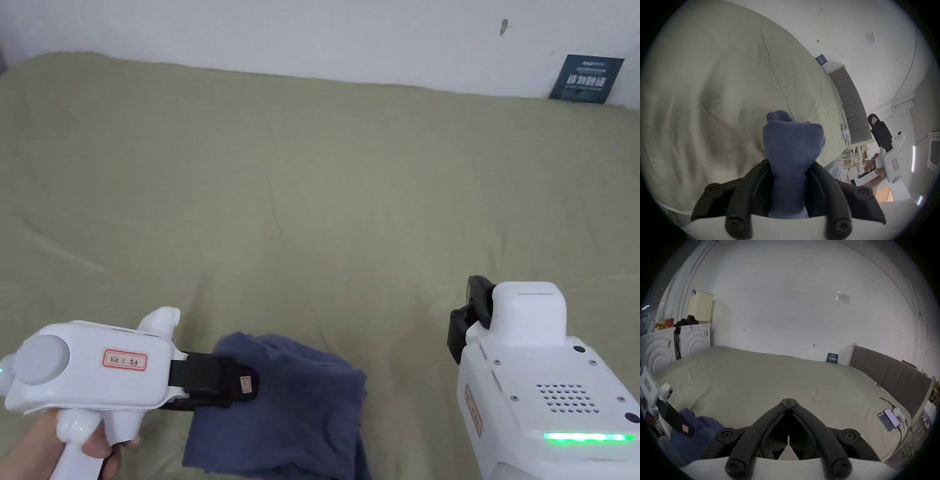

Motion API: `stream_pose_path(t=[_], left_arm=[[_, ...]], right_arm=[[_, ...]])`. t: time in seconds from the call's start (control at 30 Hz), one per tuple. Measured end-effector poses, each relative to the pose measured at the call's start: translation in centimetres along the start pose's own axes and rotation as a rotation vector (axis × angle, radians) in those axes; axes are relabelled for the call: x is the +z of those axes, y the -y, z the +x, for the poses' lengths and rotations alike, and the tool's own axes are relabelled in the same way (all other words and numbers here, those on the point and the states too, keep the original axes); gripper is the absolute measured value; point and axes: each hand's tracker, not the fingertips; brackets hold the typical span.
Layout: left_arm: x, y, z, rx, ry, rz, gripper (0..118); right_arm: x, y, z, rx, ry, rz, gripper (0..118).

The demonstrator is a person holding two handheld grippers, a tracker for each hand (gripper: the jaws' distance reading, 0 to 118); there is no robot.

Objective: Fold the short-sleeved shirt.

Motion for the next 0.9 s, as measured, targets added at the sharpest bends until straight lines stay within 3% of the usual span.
stream_pose_path(t=[0.27,0.63,0.9], left_arm=[[7.8,-5.4,-5.5,0.037,-0.044,0.029,31],[22.3,-12.4,-20.0,0.127,-0.213,0.047,31],[28.1,-14.7,-25.0,0.206,-0.346,0.070,31]], right_arm=[[-0.8,-1.4,-3.6,-0.039,-0.032,0.031,0],[-4.5,-2.4,-13.9,0.000,-0.151,0.036,0],[-7.9,-1.7,-20.9,0.003,-0.251,0.005,0]])
